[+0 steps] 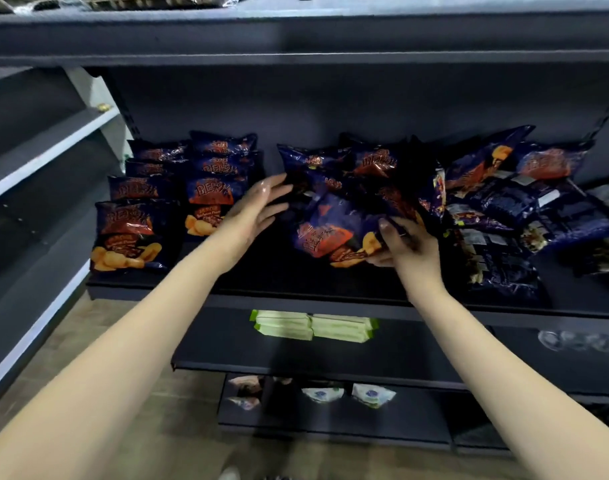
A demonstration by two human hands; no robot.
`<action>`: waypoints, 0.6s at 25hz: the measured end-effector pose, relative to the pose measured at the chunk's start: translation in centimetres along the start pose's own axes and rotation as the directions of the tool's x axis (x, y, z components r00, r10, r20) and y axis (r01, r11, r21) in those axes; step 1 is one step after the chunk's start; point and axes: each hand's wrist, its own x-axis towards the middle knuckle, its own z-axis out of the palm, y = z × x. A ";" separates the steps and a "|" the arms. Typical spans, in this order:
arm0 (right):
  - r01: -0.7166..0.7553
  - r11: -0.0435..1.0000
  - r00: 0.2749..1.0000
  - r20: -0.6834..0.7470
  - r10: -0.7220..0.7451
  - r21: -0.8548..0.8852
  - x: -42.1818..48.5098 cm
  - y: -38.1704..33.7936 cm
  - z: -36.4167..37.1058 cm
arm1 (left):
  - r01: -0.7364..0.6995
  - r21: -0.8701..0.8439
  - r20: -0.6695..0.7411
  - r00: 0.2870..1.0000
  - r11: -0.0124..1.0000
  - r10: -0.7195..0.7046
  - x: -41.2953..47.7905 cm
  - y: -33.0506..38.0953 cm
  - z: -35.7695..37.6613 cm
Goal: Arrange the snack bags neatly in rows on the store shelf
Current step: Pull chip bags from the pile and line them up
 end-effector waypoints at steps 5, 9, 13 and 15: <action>-0.499 0.699 0.831 0.051 0.555 0.512 -1.0 -0.4 1.0 | 0.070 -0.127 0.011 0.998 0.989 -0.069 -1.7 -3.7 1.7; -0.679 0.473 0.688 0.260 0.678 0.562 -3.9 1.3 2.5 | 0.115 -0.150 -0.017 0.993 0.982 -0.119 -1.7 -4.8 4.5; -0.628 0.672 0.772 0.205 0.601 0.393 -4.2 1.4 1.3 | 0.143 -0.141 -0.111 0.981 0.980 -0.160 -1.2 -4.3 4.5; -0.505 0.840 0.862 0.153 0.483 0.197 -3.6 1.1 1.0 | 0.168 -0.143 -0.155 0.970 0.975 -0.189 -1.5 -4.2 3.6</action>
